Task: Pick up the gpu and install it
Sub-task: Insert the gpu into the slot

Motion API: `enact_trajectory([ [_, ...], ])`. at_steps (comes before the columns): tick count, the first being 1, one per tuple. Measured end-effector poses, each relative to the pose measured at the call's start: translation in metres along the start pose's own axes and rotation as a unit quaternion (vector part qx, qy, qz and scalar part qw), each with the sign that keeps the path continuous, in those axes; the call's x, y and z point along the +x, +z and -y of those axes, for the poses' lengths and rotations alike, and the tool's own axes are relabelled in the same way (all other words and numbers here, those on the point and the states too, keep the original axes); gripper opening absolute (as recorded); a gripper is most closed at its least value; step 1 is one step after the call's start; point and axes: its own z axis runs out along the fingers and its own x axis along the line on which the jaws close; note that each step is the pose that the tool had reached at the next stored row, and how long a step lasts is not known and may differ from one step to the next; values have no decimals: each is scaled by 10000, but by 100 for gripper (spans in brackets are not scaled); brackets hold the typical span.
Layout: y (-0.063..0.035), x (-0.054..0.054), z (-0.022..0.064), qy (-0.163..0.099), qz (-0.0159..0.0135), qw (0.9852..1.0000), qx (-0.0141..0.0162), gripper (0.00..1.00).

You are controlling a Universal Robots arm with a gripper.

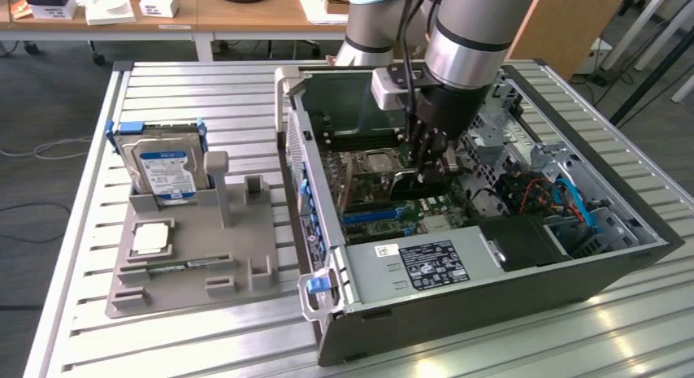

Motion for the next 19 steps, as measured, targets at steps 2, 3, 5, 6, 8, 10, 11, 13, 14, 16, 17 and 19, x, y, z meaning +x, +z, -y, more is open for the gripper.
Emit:
enact_trajectory([
  [2,4,-3,-12,1,0,10000,0,27],
  [3,5,-6,-22,0,0,10000,0,27],
  [5,10,-12,-45,0,1,10000,0,27],
  [6,12,-15,-54,0,0,10000,0,27],
  [8,24,-16,-65,0,1,10000,1,27],
  [10,40,-17,-72,0,-1,10000,0,27],
  [11,49,-17,-74,-1,-1,10000,0,27],
  [13,58,-17,-78,0,-2,10000,0,27],
  [14,58,-17,-78,-1,-3,10000,-1,27],
  [16,70,-20,-93,1,-1,10000,1,27],
  [17,75,-19,-99,0,-2,10000,1,27],
  [19,78,-20,-99,-1,-3,10000,0,27],
])
